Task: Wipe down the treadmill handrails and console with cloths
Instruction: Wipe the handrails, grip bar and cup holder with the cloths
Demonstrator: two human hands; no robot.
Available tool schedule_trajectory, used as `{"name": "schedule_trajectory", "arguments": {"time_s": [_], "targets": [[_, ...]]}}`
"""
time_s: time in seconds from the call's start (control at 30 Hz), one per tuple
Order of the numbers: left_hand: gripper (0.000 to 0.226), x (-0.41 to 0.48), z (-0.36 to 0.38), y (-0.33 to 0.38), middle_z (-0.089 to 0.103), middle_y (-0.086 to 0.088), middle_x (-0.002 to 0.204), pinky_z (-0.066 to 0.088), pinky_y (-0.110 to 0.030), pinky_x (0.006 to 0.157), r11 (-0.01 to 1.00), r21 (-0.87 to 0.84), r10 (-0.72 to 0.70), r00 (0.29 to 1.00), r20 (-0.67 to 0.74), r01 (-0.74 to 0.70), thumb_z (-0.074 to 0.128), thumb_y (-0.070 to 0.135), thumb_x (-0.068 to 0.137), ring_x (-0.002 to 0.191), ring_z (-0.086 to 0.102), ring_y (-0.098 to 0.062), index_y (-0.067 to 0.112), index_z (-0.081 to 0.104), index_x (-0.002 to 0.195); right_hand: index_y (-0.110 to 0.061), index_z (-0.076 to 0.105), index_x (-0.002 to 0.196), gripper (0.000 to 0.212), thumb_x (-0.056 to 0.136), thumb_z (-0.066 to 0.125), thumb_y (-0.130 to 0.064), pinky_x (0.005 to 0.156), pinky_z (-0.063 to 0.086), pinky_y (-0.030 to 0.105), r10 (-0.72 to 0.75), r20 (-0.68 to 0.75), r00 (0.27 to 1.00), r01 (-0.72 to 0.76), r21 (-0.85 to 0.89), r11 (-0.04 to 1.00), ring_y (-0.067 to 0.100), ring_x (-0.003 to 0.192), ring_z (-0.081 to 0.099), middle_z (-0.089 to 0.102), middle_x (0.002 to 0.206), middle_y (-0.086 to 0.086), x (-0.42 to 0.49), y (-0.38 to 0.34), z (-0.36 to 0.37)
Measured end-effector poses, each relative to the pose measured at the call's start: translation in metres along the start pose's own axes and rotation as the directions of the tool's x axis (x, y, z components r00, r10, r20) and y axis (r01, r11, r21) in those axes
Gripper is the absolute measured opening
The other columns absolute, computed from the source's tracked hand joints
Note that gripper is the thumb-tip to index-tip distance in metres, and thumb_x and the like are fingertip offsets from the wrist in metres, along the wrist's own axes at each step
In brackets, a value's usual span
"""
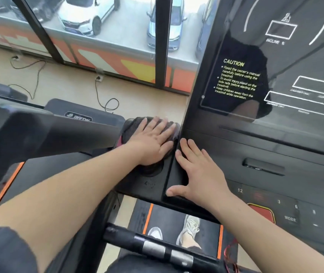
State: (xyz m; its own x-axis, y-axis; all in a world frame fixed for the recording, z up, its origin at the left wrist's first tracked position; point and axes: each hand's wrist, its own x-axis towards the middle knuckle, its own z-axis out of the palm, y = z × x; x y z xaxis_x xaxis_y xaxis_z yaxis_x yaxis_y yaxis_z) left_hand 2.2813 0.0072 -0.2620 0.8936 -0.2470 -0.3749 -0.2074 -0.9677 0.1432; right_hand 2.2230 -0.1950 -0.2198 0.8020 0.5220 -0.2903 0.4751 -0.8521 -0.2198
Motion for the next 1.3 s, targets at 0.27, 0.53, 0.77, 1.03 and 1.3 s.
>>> {"name": "schedule_trajectory", "arguments": {"time_s": [0.27, 0.53, 0.77, 1.03, 1.3], "targets": [[0.065, -0.044, 0.024, 0.024, -0.026, 0.005, 0.167, -0.013, -0.049, 0.125, 1.000, -0.026, -0.011, 0.999, -0.044, 0.010, 0.011, 0.050, 0.106, 0.152, -0.029, -0.019, 0.029, -0.016, 0.161, -0.024, 0.018, 0.162, 0.119, 0.070, 0.065, -0.082, 0.129, -0.001, 0.038, 0.016, -0.027, 1.000, -0.015, 0.014, 1.000, 0.010, 0.155, -0.018, -0.015, 0.169, -0.008, -0.001, -0.001, 0.002], [0.065, 0.012, -0.003, 0.004, -0.010, 0.000, 0.172, -0.011, -0.054, 0.124, 0.992, 0.003, -0.129, 0.992, 0.000, 0.129, 0.012, 0.059, 0.103, 0.156, -0.018, -0.024, 0.036, -0.003, 0.162, -0.026, 0.011, 0.163, 0.120, 0.071, 0.063, -0.082, 0.129, -0.002, 0.038, 0.038, -0.007, 0.999, -0.038, -0.005, 0.999, 0.009, 0.154, -0.021, -0.020, 0.168, -0.009, -0.001, -0.004, 0.001], [0.064, -0.046, 0.024, 0.018, -0.029, 0.005, 0.166, -0.014, -0.050, 0.125, 1.000, -0.009, -0.005, 0.999, -0.033, 0.004, 0.010, 0.052, 0.106, 0.151, -0.032, -0.020, 0.030, -0.016, 0.161, -0.025, 0.012, 0.163, 0.120, 0.071, 0.066, -0.080, 0.129, 0.000, 0.039, 0.042, 0.001, 0.999, -0.042, -0.003, 0.999, 0.009, 0.154, -0.022, -0.020, 0.169, -0.009, 0.000, -0.005, -0.001], [0.059, 0.018, 0.001, 0.008, -0.007, 0.005, 0.172, -0.009, -0.053, 0.125, 0.992, -0.039, -0.123, 0.992, -0.041, 0.122, 0.013, 0.049, 0.108, 0.157, -0.016, -0.022, 0.031, 0.002, 0.163, -0.025, 0.011, 0.163, 0.119, 0.072, 0.064, -0.080, 0.129, 0.001, 0.040, 0.053, 0.019, 0.998, -0.052, -0.032, 0.998, 0.010, 0.154, -0.022, -0.020, 0.169, -0.007, -0.001, -0.009, -0.004], [0.049, -0.088, 0.016, -0.013, 0.070, 0.006, 0.130, 0.045, -0.037, 0.107, 0.877, -0.474, -0.071, 0.957, -0.280, -0.073, 0.025, 0.048, 0.109, 0.128, 0.059, -0.017, 0.030, 0.067, 0.127, -0.025, 0.014, 0.163, 0.118, 0.071, 0.066, -0.079, 0.129, 0.002, 0.040, 0.039, 0.021, 0.999, -0.038, -0.010, 0.999, 0.011, 0.155, -0.020, -0.019, 0.169, -0.007, -0.001, -0.006, -0.003]]}}
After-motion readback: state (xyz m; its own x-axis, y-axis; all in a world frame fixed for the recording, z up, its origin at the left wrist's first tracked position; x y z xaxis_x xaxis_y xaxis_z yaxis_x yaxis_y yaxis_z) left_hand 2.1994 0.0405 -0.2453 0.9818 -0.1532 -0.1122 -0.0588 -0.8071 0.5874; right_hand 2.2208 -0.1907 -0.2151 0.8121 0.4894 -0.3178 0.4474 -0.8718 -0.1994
